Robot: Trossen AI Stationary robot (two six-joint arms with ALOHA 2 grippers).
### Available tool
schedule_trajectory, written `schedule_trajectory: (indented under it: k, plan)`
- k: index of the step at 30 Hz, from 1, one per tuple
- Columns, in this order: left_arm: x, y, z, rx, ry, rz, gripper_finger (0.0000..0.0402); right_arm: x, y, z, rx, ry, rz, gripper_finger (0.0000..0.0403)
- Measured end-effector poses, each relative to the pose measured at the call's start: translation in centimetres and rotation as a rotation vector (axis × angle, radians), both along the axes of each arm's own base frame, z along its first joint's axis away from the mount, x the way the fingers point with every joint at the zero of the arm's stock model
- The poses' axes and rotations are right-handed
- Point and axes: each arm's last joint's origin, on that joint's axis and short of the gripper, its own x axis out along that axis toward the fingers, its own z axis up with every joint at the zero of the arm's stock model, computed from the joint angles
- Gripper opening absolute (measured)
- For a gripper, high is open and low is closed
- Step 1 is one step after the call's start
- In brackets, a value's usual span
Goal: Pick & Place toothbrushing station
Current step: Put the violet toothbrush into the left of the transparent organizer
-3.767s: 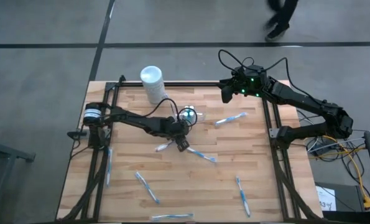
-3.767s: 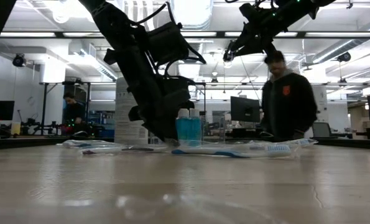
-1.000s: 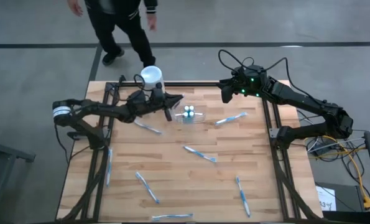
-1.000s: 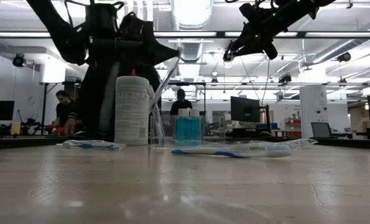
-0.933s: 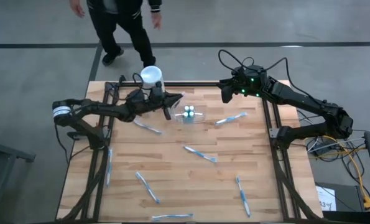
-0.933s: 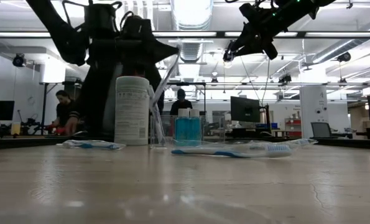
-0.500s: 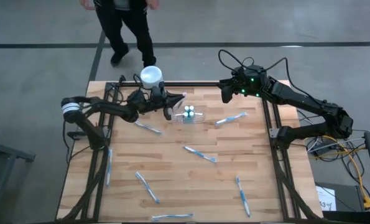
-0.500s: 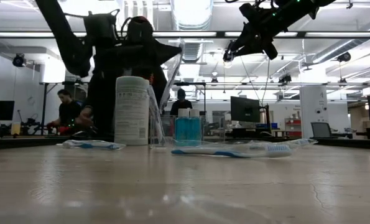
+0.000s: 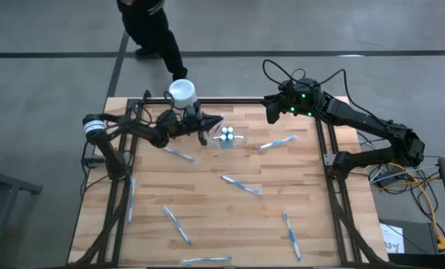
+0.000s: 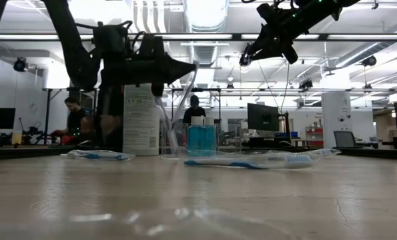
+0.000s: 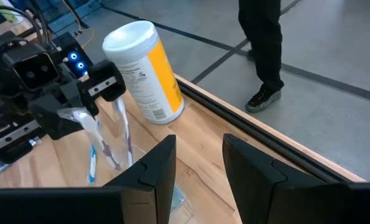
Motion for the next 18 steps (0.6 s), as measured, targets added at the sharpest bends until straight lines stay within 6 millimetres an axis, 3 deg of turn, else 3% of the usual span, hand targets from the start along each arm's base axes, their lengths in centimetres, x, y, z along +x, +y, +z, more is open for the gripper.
schedule_trajectory:
  k: [10,18]
  plan:
    - [-1.0,-0.4,-1.6,-0.059,0.047,0.010,0.0004,0.0,0.0,0.0,0.000,0.000,0.000,0.0128]
    - [-1.0,-0.4,-1.7,-0.060,0.052,0.018,0.0010,0.0,0.0,0.0,0.000,0.000,0.000,0.0128]
